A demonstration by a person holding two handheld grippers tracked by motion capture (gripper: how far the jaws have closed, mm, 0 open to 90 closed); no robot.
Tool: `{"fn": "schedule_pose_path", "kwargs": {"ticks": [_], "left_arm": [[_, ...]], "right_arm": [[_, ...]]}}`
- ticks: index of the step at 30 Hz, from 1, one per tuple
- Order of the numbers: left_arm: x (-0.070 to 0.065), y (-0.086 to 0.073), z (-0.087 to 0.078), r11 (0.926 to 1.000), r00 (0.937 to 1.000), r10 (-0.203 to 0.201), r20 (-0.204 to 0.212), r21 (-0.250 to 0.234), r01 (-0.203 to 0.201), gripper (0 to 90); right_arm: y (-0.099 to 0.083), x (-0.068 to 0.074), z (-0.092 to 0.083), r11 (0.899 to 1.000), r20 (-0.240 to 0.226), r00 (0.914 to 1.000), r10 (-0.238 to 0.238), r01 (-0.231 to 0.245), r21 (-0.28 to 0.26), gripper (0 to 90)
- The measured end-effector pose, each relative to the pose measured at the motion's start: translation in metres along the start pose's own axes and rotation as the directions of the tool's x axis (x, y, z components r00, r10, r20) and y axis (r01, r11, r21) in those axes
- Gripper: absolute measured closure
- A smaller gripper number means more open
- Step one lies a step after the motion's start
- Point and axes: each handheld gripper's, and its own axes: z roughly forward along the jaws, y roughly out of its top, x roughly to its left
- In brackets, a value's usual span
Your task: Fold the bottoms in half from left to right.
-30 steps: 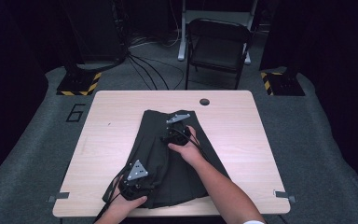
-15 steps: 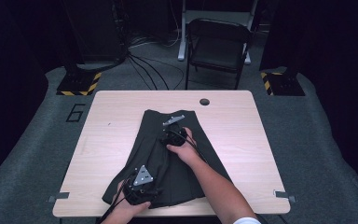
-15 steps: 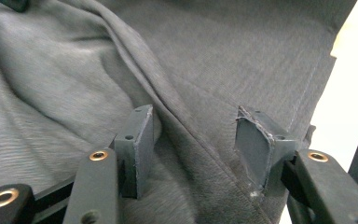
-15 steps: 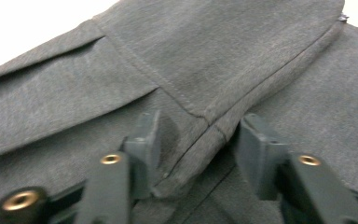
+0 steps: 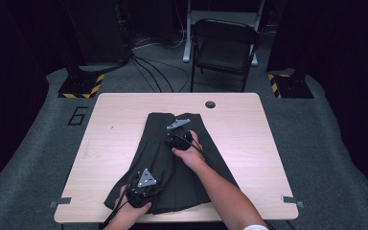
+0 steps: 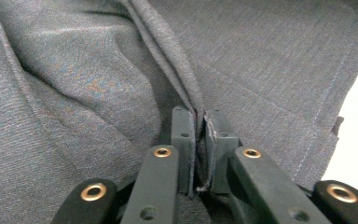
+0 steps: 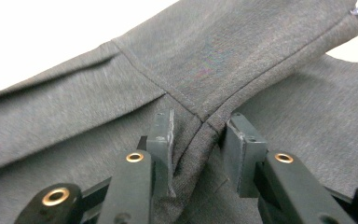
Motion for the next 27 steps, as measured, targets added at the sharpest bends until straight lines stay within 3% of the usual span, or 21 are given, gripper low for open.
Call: {"fn": "schedule_pose_path", "kwargs": {"ticks": [8,12,15,16,18,19,21,27], "left_arm": [[0.001,0.001,0.001,1.0000,1.0000,-0.006,0.001,0.005,0.006,86.7],[0.002,0.002,0.002,1.0000,0.9999,-0.007,0.014,0.006,0.007,86.8],[0.003,0.002,0.001,0.9998,0.9994,-0.014,0.031,0.013,0.014,86.9],[0.002,0.002,0.002,0.9998,0.9996,-0.017,0.023,0.006,0.017,86.9],[0.002,0.002,0.003,0.9999,0.9997,-0.015,0.020,0.005,0.014,87.0],[0.002,0.002,0.003,0.9999,0.9998,-0.010,0.020,0.006,0.009,87.0],[0.003,0.002,0.003,0.9999,0.9997,-0.006,0.025,0.012,0.006,87.0],[0.002,0.002,0.004,0.9998,0.9995,-0.007,0.031,0.020,0.006,87.0]], "right_arm": [[0.001,-0.002,-0.002,1.000,0.000,0.9996,0.028,-0.028,-0.007,59.7],[0.001,-0.003,-0.001,1.000,0.005,0.9997,0.022,-0.022,-0.021,60.2],[0.003,-0.002,-0.003,0.999,0.002,0.9989,0.047,-0.047,-0.013,60.3],[0.004,-0.003,-0.002,0.999,0.003,0.9993,0.037,-0.037,-0.024,60.2],[0.006,-0.002,-0.003,0.998,-0.004,0.9981,0.062,-0.062,-0.015,59.1],[0.006,-0.004,-0.002,0.998,-0.003,0.9989,0.048,-0.048,-0.029,57.8],[0.008,-0.003,-0.003,0.997,-0.003,0.9969,0.079,-0.079,-0.026,56.2],[0.011,-0.004,-0.001,0.998,0.009,0.9981,0.062,-0.061,-0.035,61.4]]}}
